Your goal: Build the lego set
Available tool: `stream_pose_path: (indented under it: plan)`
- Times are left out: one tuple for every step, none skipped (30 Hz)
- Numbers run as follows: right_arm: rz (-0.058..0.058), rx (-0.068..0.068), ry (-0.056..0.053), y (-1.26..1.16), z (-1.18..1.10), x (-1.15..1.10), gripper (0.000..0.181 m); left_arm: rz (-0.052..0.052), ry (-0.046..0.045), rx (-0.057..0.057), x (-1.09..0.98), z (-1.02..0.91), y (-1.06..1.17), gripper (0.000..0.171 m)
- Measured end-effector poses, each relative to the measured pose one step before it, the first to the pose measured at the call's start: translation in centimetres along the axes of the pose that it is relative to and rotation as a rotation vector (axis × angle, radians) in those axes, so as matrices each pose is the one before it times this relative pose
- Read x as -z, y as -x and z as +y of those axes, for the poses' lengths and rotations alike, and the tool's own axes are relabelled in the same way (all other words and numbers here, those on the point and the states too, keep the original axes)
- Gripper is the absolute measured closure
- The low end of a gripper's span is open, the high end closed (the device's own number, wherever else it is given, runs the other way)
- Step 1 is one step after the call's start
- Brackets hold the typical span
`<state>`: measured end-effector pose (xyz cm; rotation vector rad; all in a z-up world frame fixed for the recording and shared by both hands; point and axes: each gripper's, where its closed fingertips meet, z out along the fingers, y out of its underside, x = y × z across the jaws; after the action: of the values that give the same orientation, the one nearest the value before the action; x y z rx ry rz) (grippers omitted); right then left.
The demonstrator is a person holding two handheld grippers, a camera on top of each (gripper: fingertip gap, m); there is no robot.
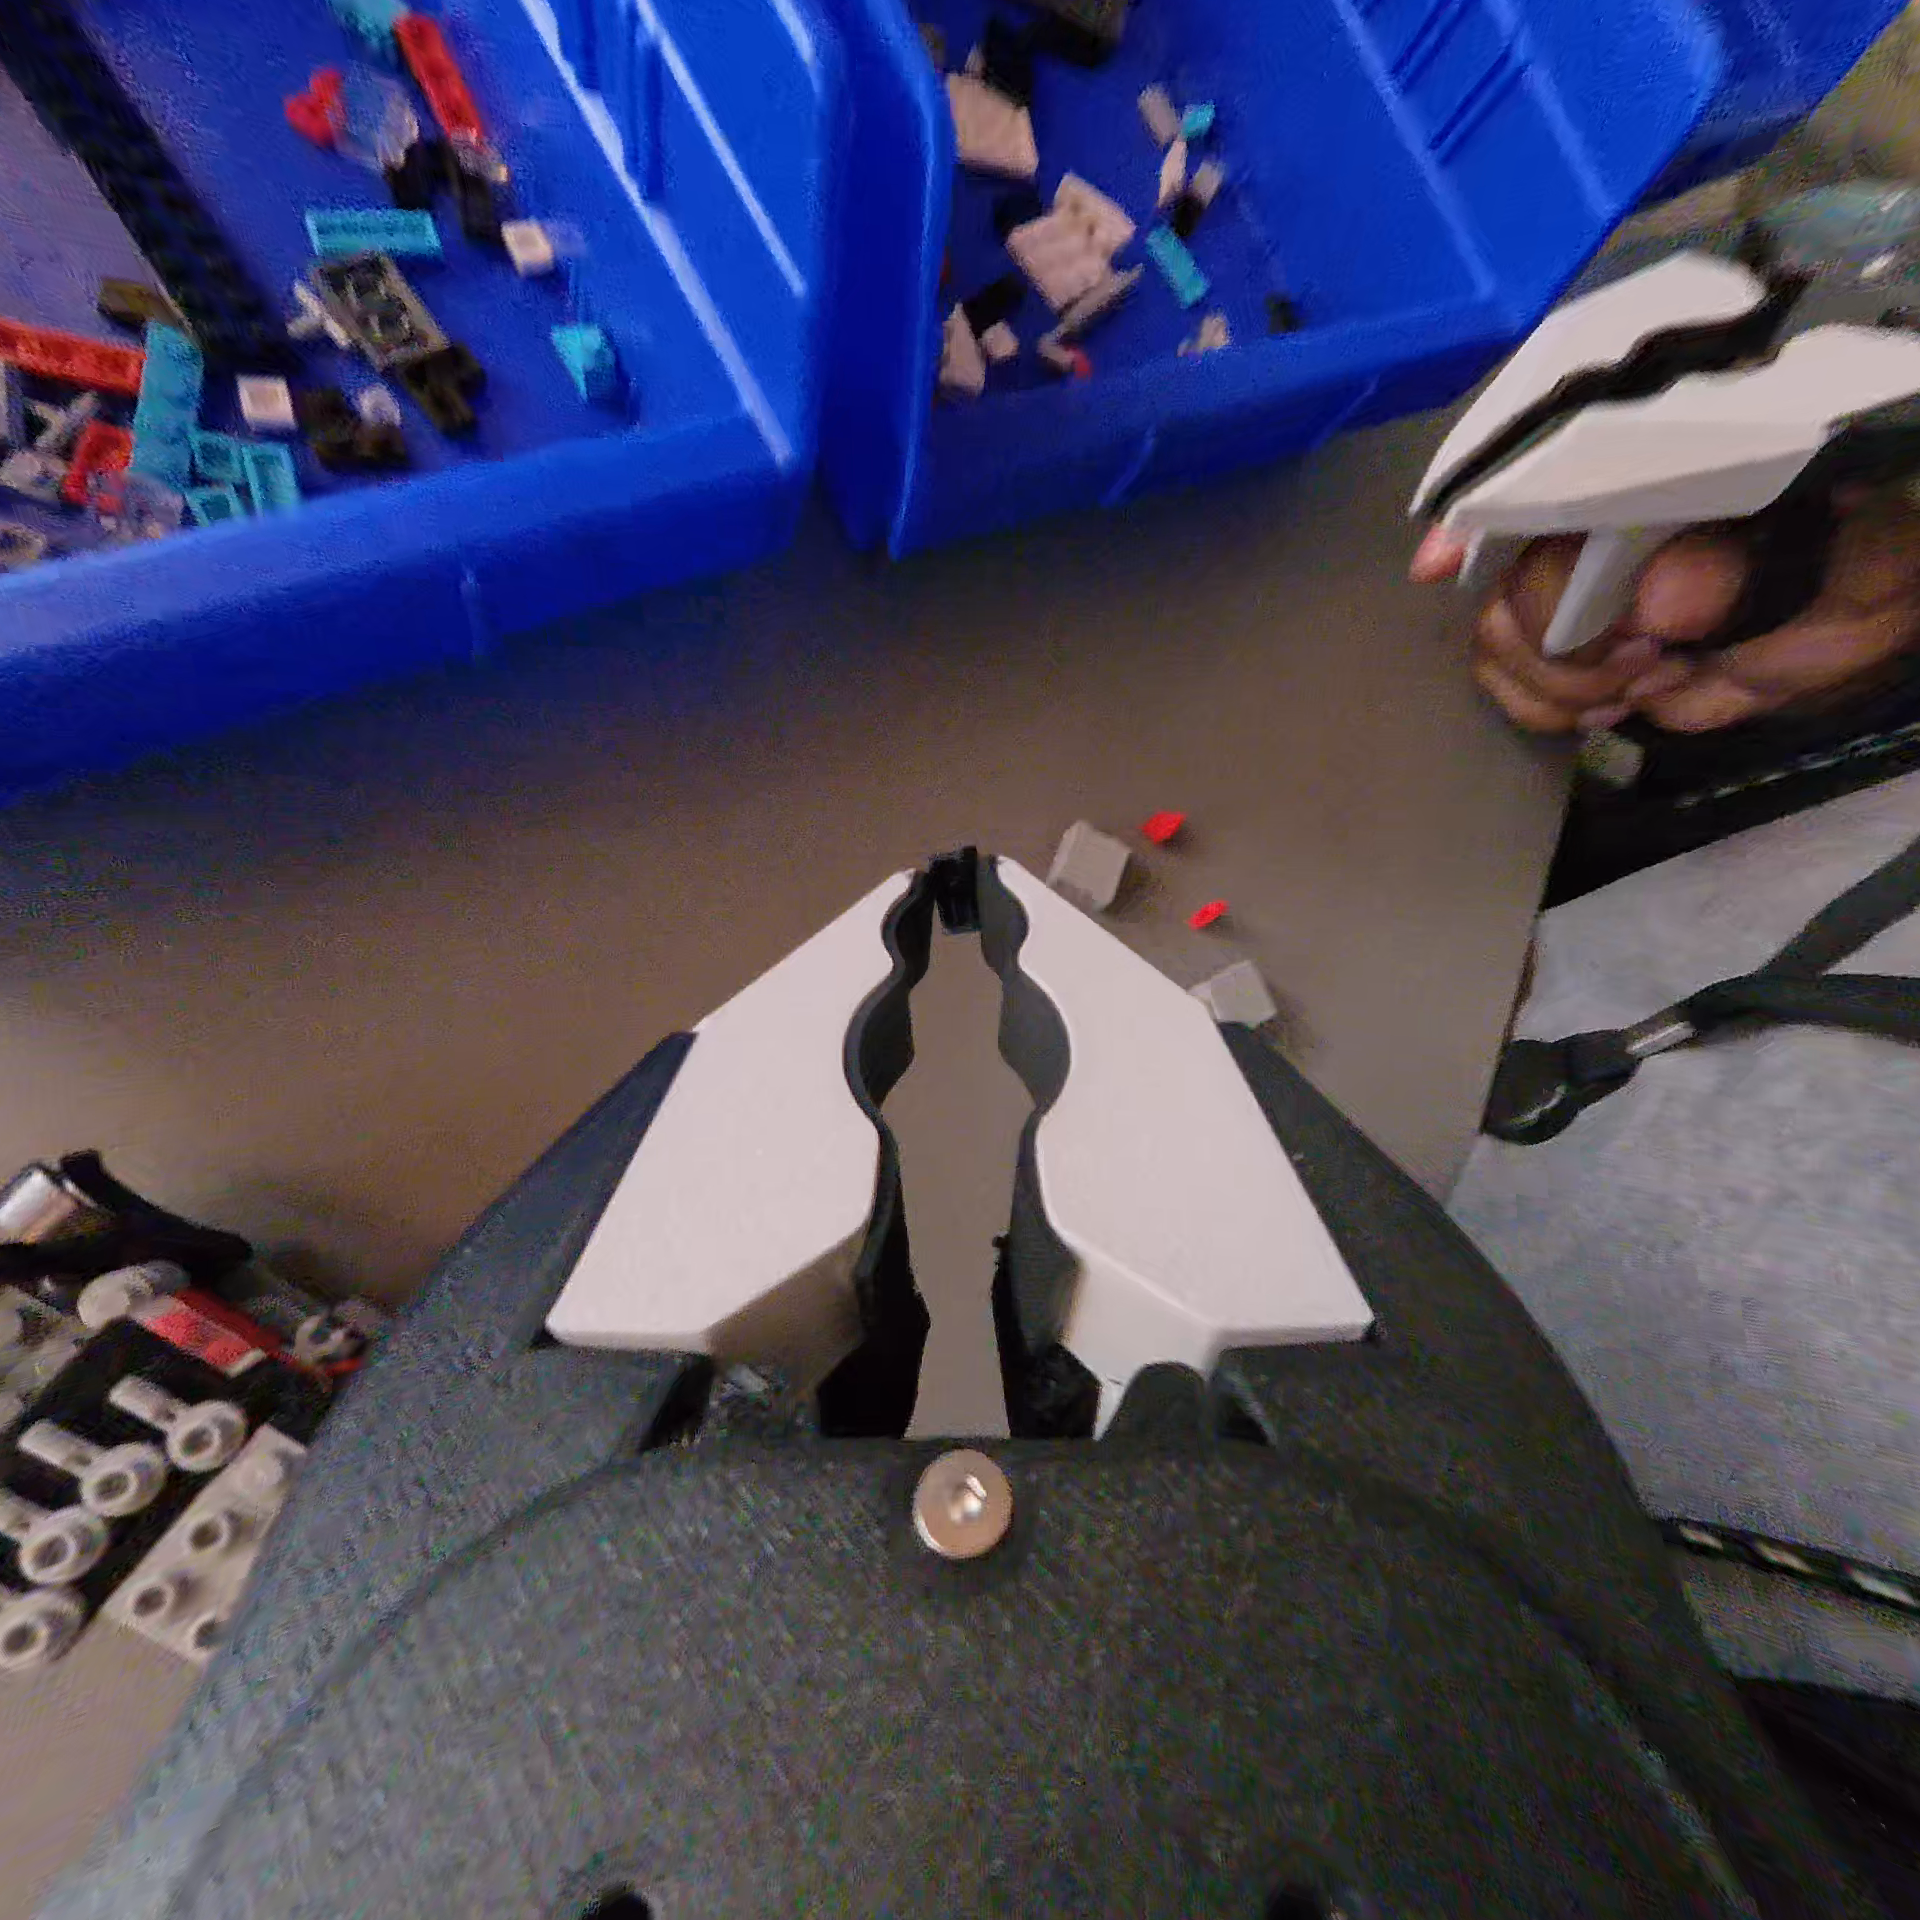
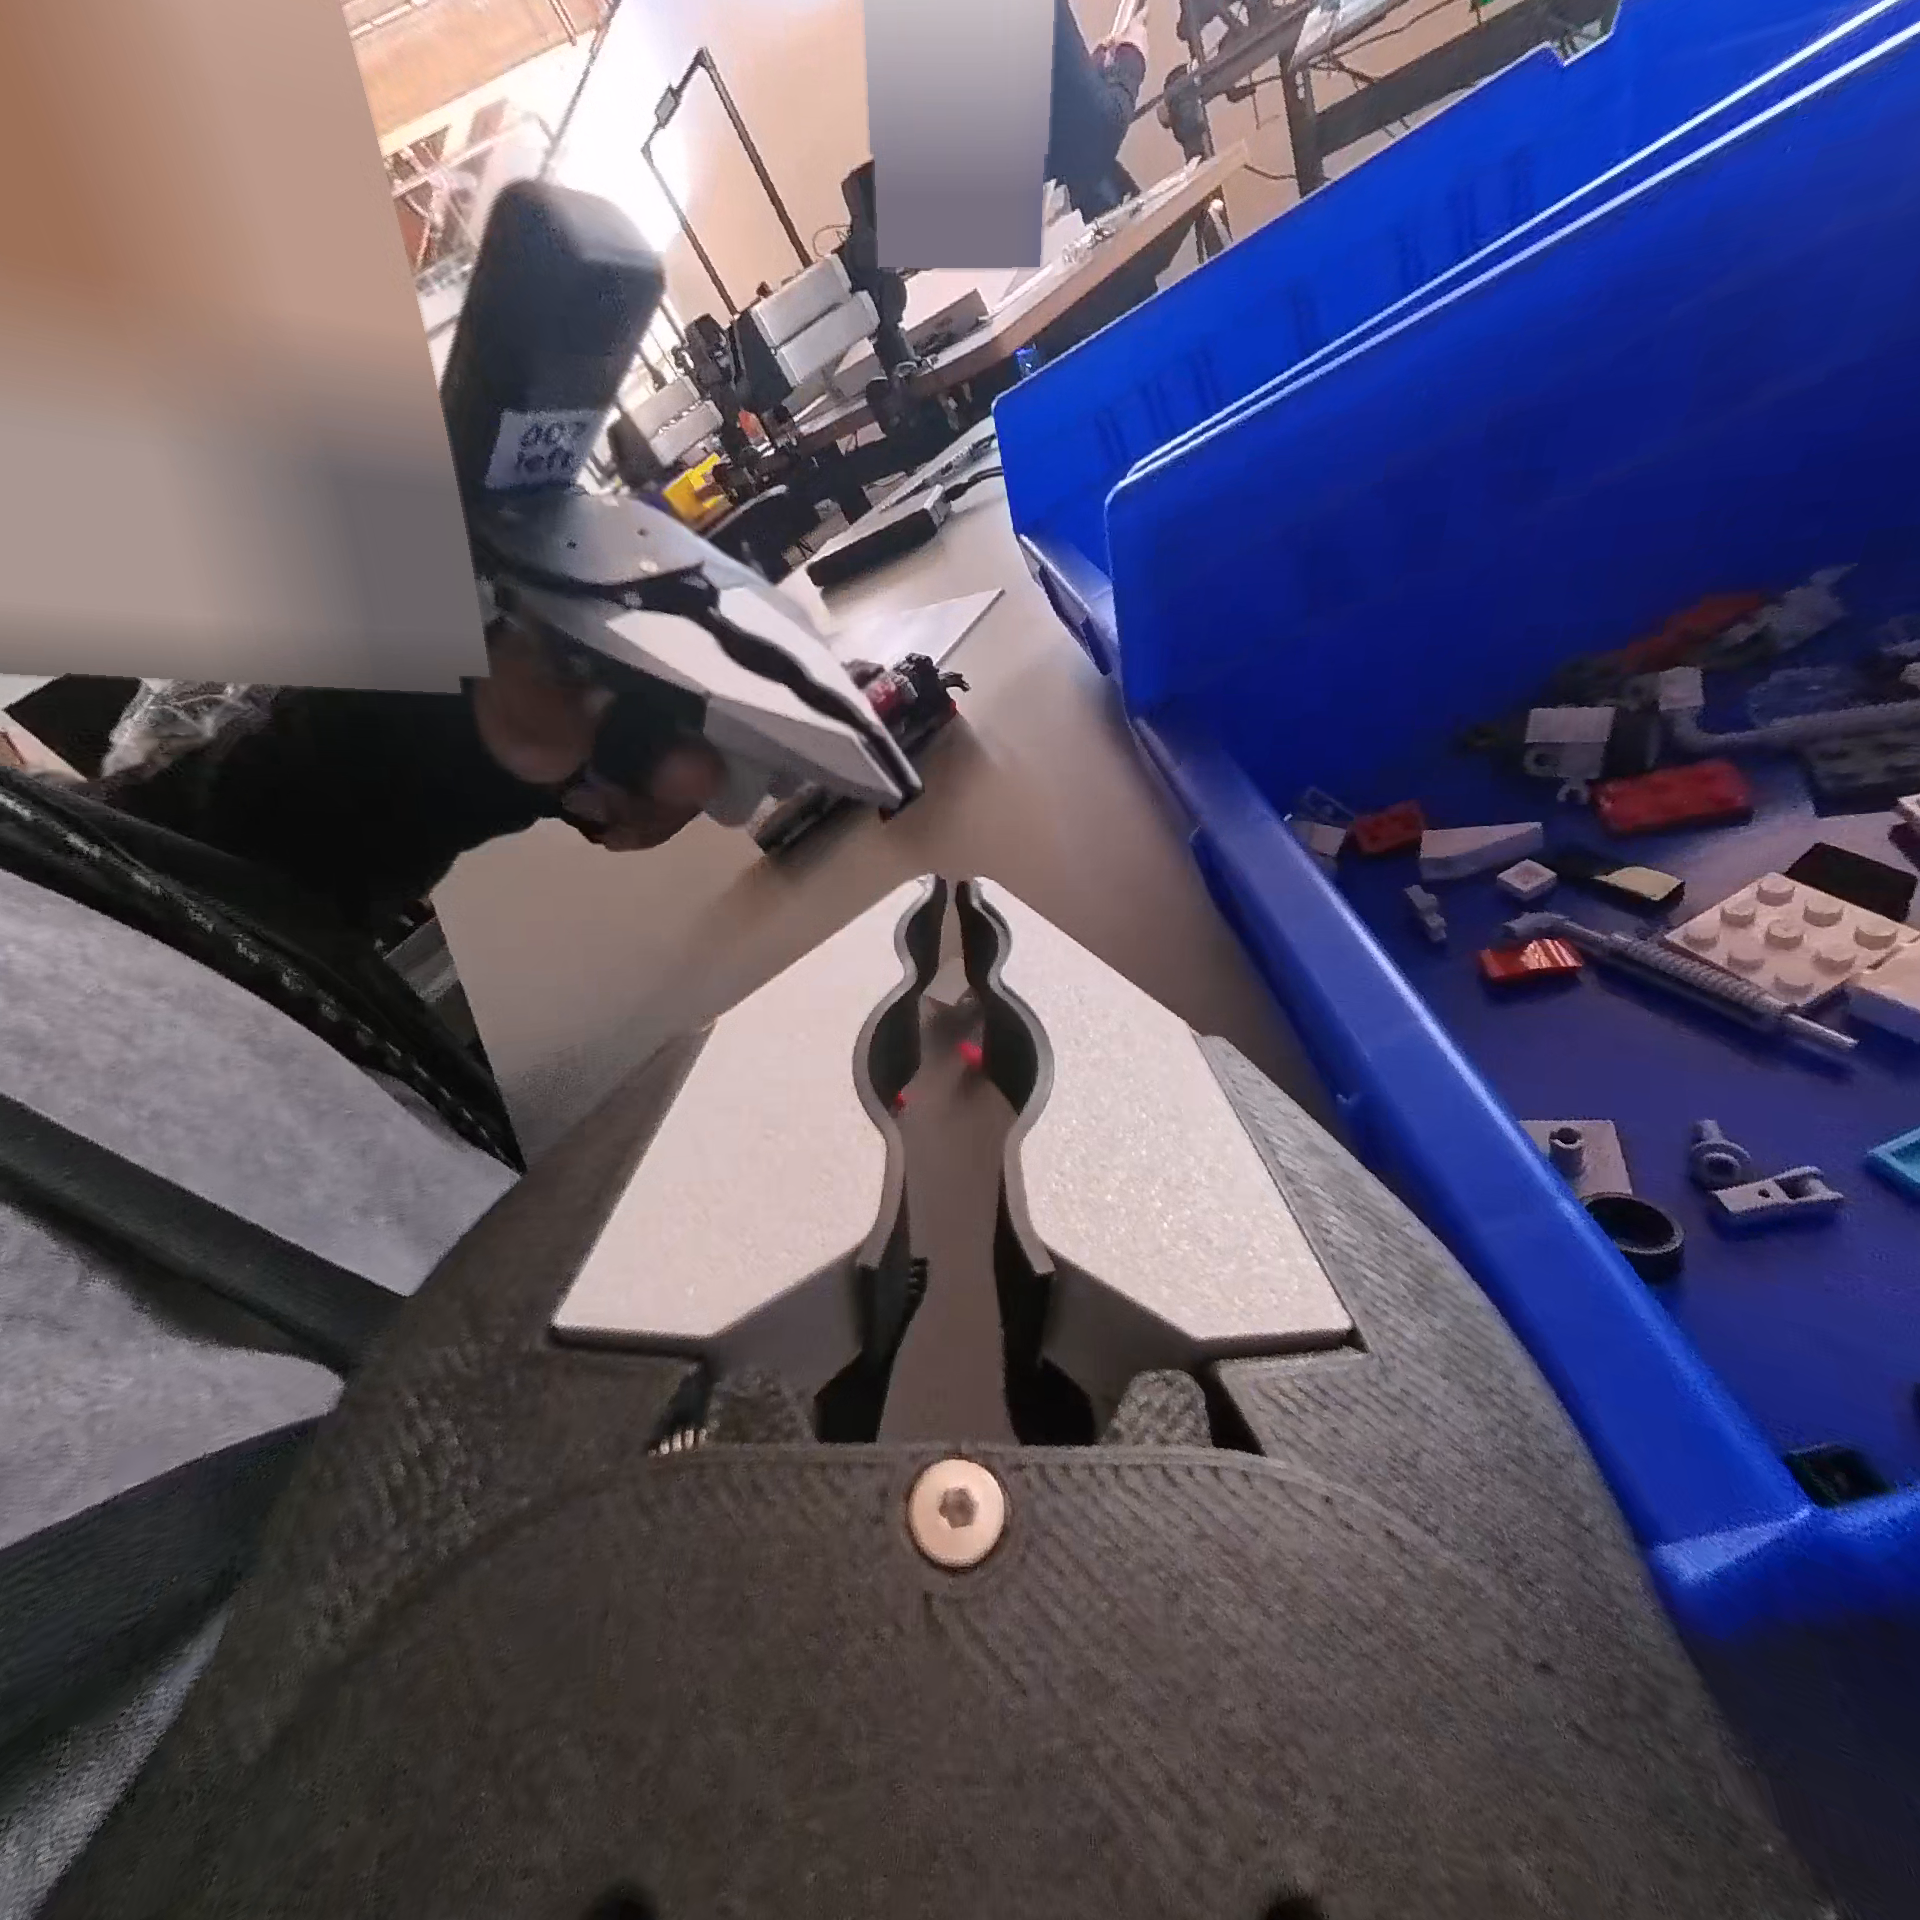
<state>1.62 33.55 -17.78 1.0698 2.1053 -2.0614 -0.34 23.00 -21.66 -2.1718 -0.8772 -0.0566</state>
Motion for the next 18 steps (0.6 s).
stream_pose_path:
  plan:
    - [0.0059, -0.0014, 0.0007, -0.096, 0.005, -0.019, 0.179, -0.0126, 0.01764, -0.0103, -0.244, 0.643, 0.126, 0.162]
    - [0.005, -0.0018, 0.0005, -0.08, 0.003, -0.02, 0.179, -0.0052, 0.01484, -0.0101, -0.271, 0.51, -0.003, 0.162]
    - [0.0044, -0.0017, 0.0008, -0.076, 0.016, -0.019, 0.179, -0.001, 0.01124, -0.009, -0.259, 0.386, -0.063, 0.162]
    - [0.003, -0.001, 0.0017, -0.053, 0.021, -0.02, 0.179, -0.0021, 0.00732, -0.0062, -0.226, 0.267, -0.021, 0.162]
    - [0.0018, -0.0003, 0.0023, -0.032, 0.031, -0.034, 0.179, 0.0002, 0.00507, -0.0025, -0.185, 0.198, -0.027, 0.162]
    - [0.0014, 0.0001, 0.0019, -0.02, 0.02, -0.022, 0.179, 0.0033, 0.00219, 0.002, -0.144, 0.133, -0.027, 0.162]
    - [0.0008, -0.0001, 0.0014, -0.009, 0.017, -0.012, 0.179, 0.006, -0.00103, 0.0061, -0.097, 0.069, -0.048, 0.161]
    - [0.0002, -0.001, 0.0013, -0.018, 0.024, -0.025, 0.179, 0.0064, -0.00315, 0.0077, -0.057, 0.018, -0.053, 0.16]
    - [-0.0004, -0.002, 0.0013, -0.015, 0.008, -0.011, 0.179, 0.0047, -0.00518, 0.0073, -0.016, -0.015, -0.016, 0.159]
    - [-0.0009, -0.0021, 0.0012, -0.02, 0.01, -0.018, 0.179, 0.0031, -0.00635, 0.0067, 0.024, -0.046, -0.012, 0.158]
    - [-0.0009, -0.0017, 0.0011, -0.007, 0.019, -0.009, 0.179, 0.0018, -0.00769, 0.0054, 0.066, -0.07, 0.012, 0.156]
    - [-0.0009, -0.0013, 0.0015, -0.008, 0.011, -0.018, 0.179, 0.0002, -0.00788, 0.0053, 0.086, -0.081, 0.034, 0.155]
    - [-0.0009, -0.0009, 0.0013, 0.003, 0.018, -0.011, 0.179, -0.0007, -0.01086, 0.003, 0.176, -0.121, 0.019, 0.154]
    - [-0.0005, -0.0006, 0.0001, -0.001, 0.005, -0.006, 0.179, -0.0026, -0.01744, -0.0011, 0.265, -0.215, 0.021, 0.153]
    - [-0.0002, -0.0005, -0.0008, -0.011, -0.018, 0.007, 0.179, -0.0078, -0.0231, -0.0028, 0.397, -0.288, 0.104, 0.151]
    - [-0.0001, -0.0008, -0.0007, -0.007, -0.003, 0.011, 0.179, -0.0112, -0.02596, -0.0024, 0.527, -0.317, 0.168, 0.149]
    - [0.0003, -0.0009, -0.0003, -0.022, -0.007, -0.004, 0.179, -0.0146, -0.02813, 0.0013, 0.628, -0.333, 0.279, 0.146]
    - [0.0002, -0.0004, -0.0001, -0.005, -0.002, 0.008, 0.179, -0.0191, -0.03387, 0.0044, 0.728, -0.37, 0.414, 0.144]
